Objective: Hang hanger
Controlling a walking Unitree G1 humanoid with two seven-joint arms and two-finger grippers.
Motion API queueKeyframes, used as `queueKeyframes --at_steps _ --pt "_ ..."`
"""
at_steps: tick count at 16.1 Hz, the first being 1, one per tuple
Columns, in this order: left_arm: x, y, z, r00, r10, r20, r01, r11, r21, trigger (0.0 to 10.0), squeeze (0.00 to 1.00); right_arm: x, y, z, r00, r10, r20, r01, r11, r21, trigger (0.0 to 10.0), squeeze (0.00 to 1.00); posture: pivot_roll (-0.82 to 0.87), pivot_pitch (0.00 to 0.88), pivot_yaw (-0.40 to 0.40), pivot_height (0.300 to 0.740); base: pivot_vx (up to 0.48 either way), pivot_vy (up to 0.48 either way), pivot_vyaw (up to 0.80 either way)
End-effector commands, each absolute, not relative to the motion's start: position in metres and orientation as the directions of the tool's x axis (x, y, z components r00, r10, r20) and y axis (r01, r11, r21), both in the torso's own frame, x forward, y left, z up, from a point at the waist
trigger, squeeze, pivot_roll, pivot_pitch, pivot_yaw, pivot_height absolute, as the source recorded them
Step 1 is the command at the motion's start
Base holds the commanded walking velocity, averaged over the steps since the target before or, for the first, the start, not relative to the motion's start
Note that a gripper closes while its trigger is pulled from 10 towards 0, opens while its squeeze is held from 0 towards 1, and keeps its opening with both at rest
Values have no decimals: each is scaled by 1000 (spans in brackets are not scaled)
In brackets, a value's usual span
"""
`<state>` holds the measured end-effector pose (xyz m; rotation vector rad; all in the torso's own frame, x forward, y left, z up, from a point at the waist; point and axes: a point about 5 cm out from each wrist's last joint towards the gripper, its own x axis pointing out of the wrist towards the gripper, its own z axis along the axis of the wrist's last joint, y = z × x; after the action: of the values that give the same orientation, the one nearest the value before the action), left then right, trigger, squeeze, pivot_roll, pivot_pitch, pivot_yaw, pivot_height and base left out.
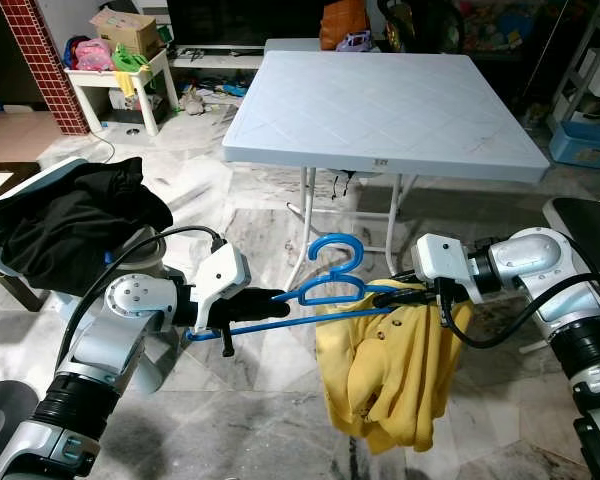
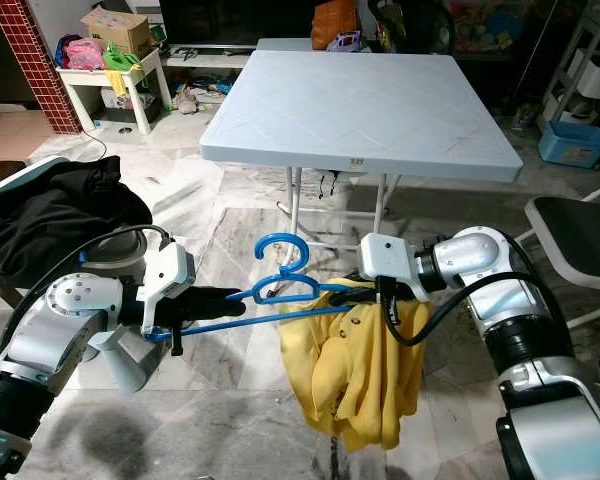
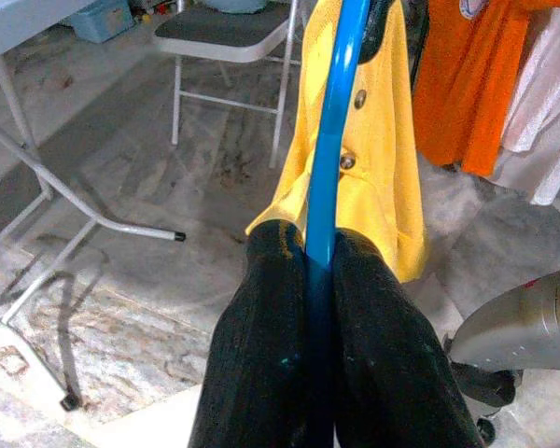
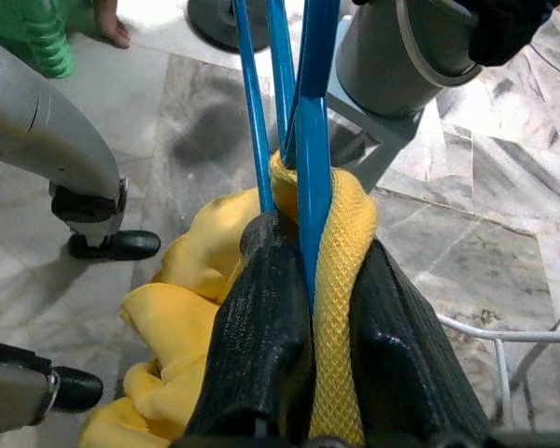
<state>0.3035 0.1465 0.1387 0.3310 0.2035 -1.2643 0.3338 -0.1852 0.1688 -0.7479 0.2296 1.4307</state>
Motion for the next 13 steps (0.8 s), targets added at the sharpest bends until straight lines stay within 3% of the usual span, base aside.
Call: queueKeyframes --at_steps 1,4,5,8,13 --pt "306 151 139 336 -883 -329 942 309 133 0 0 336 -182 178 172 819 -547 -929 -50 -367 10000 0 -1 0 10 740 0 0 0" --pt "306 151 138 341 -881 -328 940 314 133 0 0 336 -182 177 162 820 -549 -935 -51 -352 10000 0 1 0 8 740 0 0 0" --pt "308 152 138 362 -877 -314 932 335 138 0 0 337 -181 178 144 831 -537 -951 -34 -308 10000 1000 1 0 8 740 0 0 0" --pt "313 154 138 454 -853 -258 890 421 172 0 0 340 -178 184 154 847 -509 -955 -4 -295 10000 1000 1 1 7 740 0 0 0" --pt "309 163 127 515 -825 -233 857 490 157 0 0 344 -178 189 187 841 -508 -945 14 -326 10000 1000 3 0 -4 740 0 0 0"
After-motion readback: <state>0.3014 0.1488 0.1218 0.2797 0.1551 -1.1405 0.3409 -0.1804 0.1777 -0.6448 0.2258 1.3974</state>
